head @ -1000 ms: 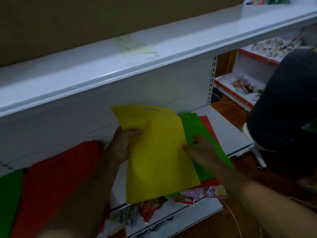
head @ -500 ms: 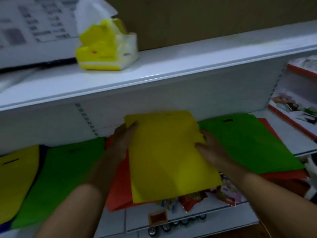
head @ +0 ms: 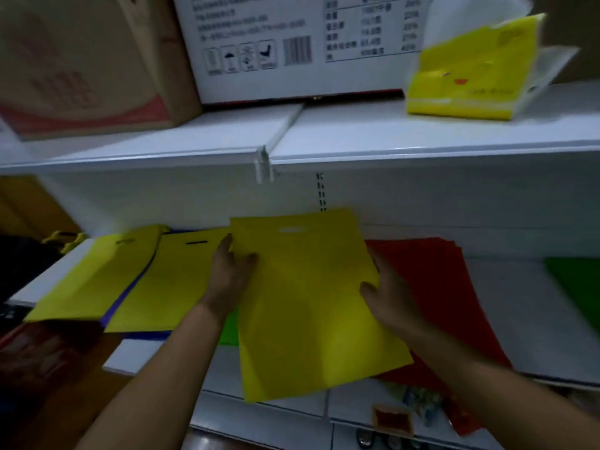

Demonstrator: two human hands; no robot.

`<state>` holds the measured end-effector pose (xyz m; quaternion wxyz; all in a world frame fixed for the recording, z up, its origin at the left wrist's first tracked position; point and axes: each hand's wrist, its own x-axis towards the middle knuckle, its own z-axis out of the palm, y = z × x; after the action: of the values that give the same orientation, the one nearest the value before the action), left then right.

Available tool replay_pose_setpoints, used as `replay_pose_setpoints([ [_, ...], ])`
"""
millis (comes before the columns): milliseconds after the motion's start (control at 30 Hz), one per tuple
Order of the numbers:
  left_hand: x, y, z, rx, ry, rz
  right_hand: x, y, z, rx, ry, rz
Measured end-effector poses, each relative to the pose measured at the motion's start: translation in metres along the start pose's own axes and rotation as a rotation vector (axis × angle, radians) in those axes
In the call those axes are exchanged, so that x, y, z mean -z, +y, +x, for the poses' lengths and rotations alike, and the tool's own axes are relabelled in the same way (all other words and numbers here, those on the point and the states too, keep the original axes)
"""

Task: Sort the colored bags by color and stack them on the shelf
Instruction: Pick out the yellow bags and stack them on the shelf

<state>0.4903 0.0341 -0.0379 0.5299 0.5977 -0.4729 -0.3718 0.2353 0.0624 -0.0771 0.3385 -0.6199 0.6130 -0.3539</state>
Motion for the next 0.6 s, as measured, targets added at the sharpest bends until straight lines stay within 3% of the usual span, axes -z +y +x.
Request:
replay_pose_setpoints([
  [233, 0.108, -0.021, 0.036, 0.081, 0.207, 0.129, -0.095, -0.048, 0.03, 0.068, -0.116, -0.005],
  [367, 0.166, -0.042, 0.065, 0.119, 0.194, 0.291, -0.157, -0.074, 0.04, 0.07, -0.153, 0.004],
  [600, 0.249, -0.076, 0.142, 0.121, 0.134, 0.36, -0.258, -0.118, 0.069, 0.036, -0.108, -0.052],
])
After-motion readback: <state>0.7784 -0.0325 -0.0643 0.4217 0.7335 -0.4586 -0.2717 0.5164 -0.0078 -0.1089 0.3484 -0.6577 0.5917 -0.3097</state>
